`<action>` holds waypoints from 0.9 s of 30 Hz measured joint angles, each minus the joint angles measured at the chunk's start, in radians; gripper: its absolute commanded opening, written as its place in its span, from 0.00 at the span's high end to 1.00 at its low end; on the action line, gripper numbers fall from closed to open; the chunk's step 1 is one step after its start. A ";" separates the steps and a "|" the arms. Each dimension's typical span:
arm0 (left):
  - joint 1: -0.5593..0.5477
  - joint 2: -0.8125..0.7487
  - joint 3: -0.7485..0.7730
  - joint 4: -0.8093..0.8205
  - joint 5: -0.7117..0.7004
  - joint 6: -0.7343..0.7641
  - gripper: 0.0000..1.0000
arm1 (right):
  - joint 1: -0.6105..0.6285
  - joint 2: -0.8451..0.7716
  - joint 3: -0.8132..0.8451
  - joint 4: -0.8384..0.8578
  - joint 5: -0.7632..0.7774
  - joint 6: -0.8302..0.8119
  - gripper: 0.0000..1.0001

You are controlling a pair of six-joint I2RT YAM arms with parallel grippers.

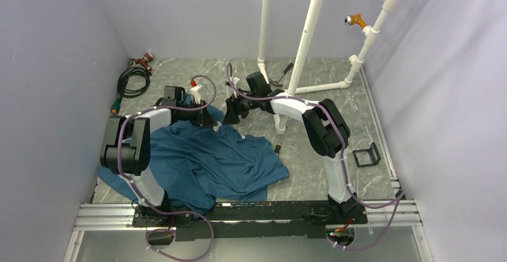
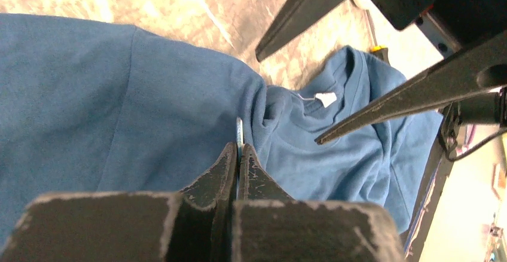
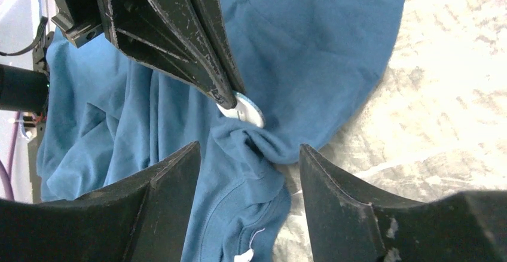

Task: Remove the brooch from the garment

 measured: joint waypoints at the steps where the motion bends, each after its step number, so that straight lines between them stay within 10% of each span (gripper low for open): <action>1: 0.000 0.000 0.008 -0.031 0.004 0.025 1.00 | 0.000 0.000 0.000 0.003 -0.004 -0.009 0.33; 13: 0.059 -0.027 0.067 -0.301 0.140 0.360 1.00 | 0.007 -0.016 -0.005 0.012 -0.080 -0.141 0.17; 27: 0.064 -0.076 0.071 -0.508 0.233 0.696 1.00 | 0.037 -0.027 -0.026 0.121 -0.245 -0.135 0.44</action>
